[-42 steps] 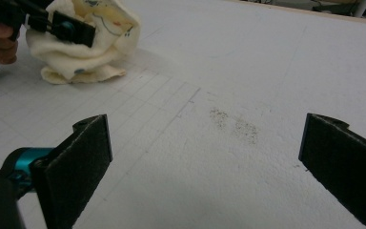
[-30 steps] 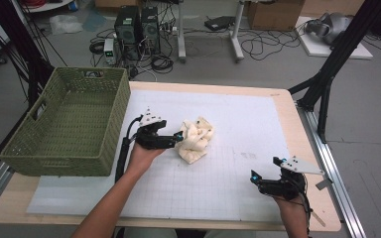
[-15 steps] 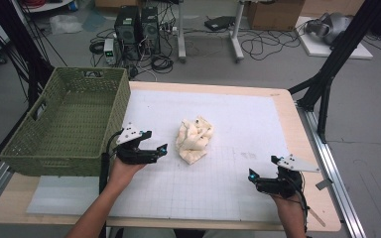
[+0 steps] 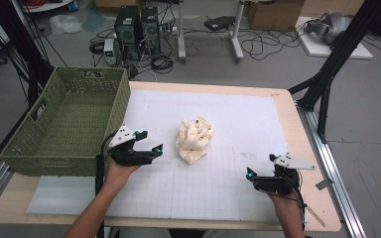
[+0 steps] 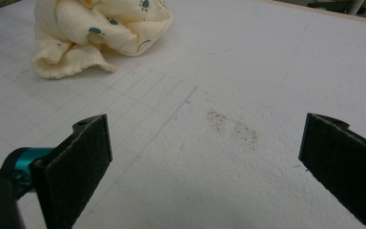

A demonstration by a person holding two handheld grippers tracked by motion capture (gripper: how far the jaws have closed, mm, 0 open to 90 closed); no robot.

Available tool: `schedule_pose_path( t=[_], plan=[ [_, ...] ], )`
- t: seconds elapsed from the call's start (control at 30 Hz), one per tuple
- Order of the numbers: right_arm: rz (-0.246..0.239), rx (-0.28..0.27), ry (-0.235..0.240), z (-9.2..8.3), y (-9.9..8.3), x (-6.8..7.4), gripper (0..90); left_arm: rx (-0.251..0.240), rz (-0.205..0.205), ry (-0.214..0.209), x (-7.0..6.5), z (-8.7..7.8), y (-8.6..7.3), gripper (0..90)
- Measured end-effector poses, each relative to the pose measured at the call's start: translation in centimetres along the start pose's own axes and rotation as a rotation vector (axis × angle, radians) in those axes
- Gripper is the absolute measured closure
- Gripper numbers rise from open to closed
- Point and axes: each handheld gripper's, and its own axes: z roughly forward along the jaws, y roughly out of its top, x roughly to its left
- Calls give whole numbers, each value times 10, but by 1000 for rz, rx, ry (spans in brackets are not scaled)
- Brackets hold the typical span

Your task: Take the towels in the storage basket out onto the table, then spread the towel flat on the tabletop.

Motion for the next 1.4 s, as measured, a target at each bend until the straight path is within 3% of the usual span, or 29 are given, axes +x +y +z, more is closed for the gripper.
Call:
schedule_pose_path(
  t=[0.83, 1.0, 1.1, 1.2, 1.4],
  plan=[
    [-16, 17, 7, 2, -4, 0, 57, -2, -9, 20, 3, 1, -1, 210],
    [-8, 39, 33, 14, -1, 3, 57, 5, -14, 21, 4, 0, -1, 213],
    [-34, 57, 45, 22, 3, 9, 58, 13, -22, 18, 6, 0, -2, 223],
    [-75, 88, 84, 37, 9, 17, 182, 12, -25, 17, 6, 1, -2, 233],
    [-106, 71, 138, 72, 21, 29, 444, 11, -27, 15, 6, 2, -3, 253]
  ],
)
